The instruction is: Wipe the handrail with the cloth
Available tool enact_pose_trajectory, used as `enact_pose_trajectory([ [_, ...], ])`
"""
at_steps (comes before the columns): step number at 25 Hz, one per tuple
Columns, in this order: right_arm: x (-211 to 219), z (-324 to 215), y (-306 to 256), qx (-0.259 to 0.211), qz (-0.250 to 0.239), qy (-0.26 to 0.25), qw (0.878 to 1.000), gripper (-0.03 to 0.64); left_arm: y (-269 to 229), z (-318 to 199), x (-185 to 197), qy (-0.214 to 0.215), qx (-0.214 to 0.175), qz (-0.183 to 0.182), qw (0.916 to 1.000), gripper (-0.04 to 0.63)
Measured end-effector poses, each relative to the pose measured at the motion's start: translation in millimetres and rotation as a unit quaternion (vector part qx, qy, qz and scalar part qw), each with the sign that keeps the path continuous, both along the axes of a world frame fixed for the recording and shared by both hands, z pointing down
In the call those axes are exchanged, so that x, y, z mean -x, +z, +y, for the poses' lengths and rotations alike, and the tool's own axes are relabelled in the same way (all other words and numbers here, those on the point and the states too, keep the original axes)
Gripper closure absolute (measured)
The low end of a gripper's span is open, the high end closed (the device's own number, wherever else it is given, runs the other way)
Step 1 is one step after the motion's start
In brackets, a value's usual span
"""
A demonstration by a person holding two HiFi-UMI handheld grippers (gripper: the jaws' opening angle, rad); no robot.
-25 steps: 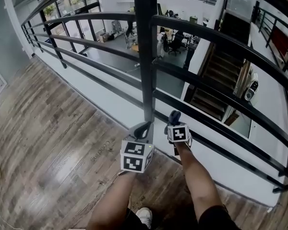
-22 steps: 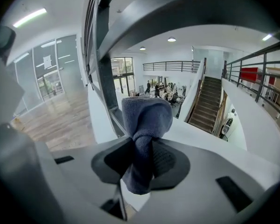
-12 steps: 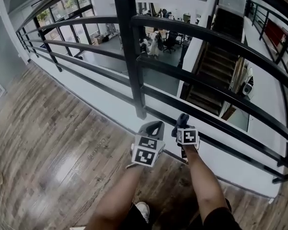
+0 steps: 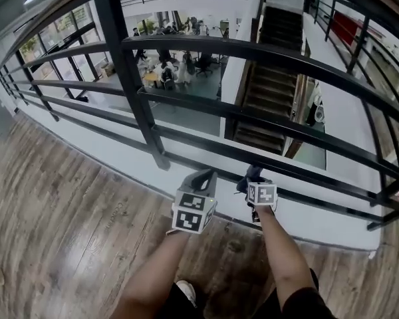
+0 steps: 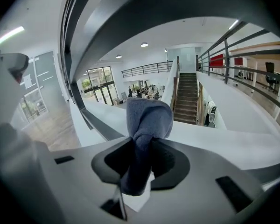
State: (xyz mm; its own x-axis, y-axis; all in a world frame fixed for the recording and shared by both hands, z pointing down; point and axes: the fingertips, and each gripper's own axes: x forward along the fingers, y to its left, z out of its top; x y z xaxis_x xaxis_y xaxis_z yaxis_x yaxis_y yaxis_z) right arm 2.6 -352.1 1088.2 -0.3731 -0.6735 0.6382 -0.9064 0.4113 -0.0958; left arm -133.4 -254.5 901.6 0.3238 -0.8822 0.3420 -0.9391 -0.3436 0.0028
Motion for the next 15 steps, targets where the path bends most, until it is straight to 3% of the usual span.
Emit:
enact_pose_trajectory([
  [10, -118.7, 13.7, 0.9, -0.028, 0.032, 0.031, 0.999, 0.514, 12.0, -4.8, -92.4, 0.064, 0.005, -0.02, 0.9977, 0.597],
  [15, -185.7, 28.1, 2.1, -0.036, 0.047, 0.062, 0.996, 0.514, 6.9, -6.9, -143.8, 0.086, -0.017, -0.02, 0.9959, 0.597],
])
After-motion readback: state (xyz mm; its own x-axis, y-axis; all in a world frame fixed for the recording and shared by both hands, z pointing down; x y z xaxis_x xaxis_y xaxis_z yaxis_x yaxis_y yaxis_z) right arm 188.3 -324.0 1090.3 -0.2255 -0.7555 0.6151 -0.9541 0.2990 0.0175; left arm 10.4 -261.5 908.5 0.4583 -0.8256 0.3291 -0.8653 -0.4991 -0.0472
